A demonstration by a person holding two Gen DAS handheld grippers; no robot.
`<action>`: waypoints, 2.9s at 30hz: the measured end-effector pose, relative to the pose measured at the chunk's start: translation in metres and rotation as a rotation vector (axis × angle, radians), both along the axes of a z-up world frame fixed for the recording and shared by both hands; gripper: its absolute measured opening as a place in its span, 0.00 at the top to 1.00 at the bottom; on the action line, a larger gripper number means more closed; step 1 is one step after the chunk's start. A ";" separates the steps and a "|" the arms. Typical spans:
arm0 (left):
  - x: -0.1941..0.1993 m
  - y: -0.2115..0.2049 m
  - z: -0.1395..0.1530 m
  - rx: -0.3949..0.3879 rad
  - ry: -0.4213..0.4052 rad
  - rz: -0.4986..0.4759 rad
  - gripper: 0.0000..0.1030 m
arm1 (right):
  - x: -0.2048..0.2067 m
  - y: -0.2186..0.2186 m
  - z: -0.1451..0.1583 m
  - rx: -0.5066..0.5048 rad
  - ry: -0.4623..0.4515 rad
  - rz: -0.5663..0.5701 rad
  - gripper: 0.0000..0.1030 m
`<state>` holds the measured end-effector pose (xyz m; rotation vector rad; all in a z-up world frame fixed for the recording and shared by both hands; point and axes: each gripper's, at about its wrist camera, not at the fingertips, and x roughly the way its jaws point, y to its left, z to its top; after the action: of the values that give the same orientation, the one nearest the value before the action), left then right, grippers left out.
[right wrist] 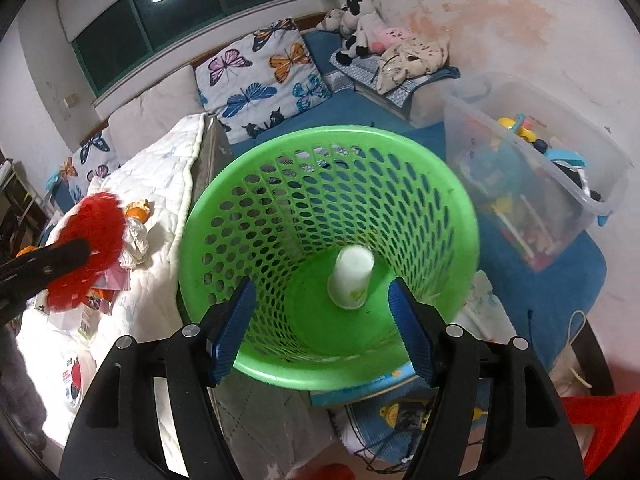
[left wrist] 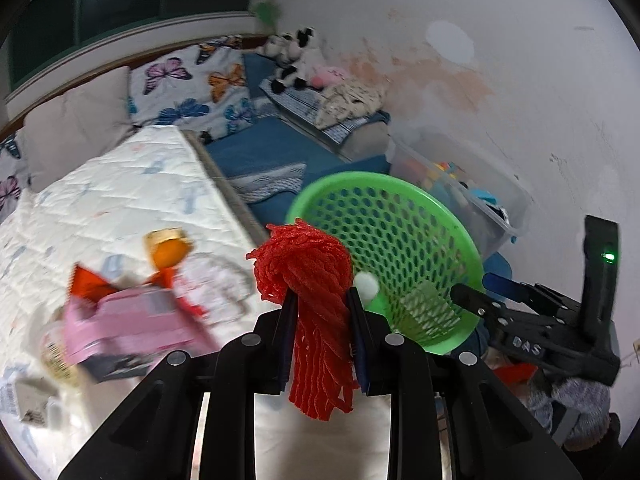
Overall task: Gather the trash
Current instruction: 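Carry the cup and net to the green basket and release both, then grasp the strawberry yogurt tub with the right tool while the left tool grasps the clear tray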
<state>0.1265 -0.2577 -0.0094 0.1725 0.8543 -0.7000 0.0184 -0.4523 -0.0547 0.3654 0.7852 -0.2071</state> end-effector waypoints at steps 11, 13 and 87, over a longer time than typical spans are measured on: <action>0.007 -0.058 -0.026 0.029 0.027 -0.076 0.35 | -0.021 -0.011 -0.003 0.026 -0.006 -0.038 0.29; 0.007 -0.058 -0.027 0.022 0.029 -0.078 0.33 | -0.023 -0.012 -0.004 0.028 -0.003 -0.044 0.29; -0.015 0.266 -0.068 0.071 0.016 0.386 0.25 | 0.014 0.303 -0.031 -0.122 0.041 0.676 0.14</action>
<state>0.1119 0.0083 -0.0772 0.0622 0.8969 -0.3108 0.0320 -0.1492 -0.0856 -0.0322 0.8902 0.3713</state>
